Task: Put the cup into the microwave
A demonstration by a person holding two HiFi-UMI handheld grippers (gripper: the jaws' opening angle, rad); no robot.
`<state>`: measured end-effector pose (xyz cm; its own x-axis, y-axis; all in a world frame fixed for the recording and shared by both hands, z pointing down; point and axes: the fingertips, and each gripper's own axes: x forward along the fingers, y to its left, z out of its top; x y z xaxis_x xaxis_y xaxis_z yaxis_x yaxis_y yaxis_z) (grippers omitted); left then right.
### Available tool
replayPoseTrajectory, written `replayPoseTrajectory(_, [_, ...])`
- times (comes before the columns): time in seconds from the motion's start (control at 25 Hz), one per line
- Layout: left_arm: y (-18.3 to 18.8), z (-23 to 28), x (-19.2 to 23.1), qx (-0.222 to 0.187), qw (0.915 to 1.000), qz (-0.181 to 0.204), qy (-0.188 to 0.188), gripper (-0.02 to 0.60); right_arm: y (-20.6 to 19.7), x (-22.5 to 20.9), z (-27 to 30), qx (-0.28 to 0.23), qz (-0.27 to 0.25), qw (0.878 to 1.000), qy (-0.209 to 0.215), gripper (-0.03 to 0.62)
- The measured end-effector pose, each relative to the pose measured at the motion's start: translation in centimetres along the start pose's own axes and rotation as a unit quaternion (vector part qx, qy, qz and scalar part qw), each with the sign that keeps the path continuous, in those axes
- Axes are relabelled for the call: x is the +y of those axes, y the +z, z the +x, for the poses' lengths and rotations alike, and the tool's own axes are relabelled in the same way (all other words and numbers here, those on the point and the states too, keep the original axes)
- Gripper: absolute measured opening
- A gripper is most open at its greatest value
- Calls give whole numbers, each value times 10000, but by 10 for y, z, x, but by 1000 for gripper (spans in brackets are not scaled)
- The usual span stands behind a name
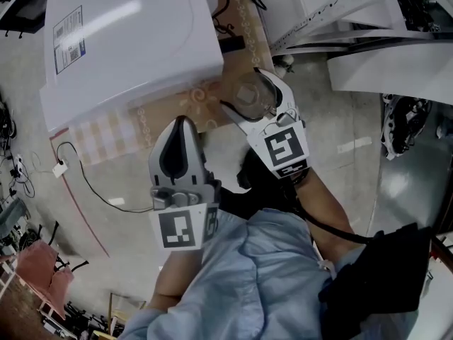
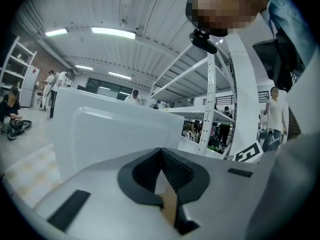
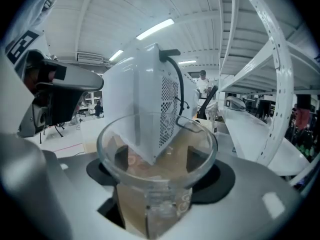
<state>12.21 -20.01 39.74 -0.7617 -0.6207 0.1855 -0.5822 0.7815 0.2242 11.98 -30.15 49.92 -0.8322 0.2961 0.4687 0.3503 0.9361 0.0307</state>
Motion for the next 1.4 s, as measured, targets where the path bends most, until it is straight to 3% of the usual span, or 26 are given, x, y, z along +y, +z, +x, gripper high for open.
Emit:
replayPoseTrajectory(0.36, [61, -15, 9, -209, 9997, 120, 45, 8, 58, 18, -27, -42, -38, 10000, -31, 378])
replayPoseTrajectory(0.88, [147, -37, 30, -327, 9985, 261, -362, 8, 142, 68, -56, -170, 19, 9999, -21, 378])
replayPoseTrajectory(1.4, [180, -14, 56, -431, 9927, 441, -1032, 8, 188, 87, -30, -448, 122, 9981, -403, 378])
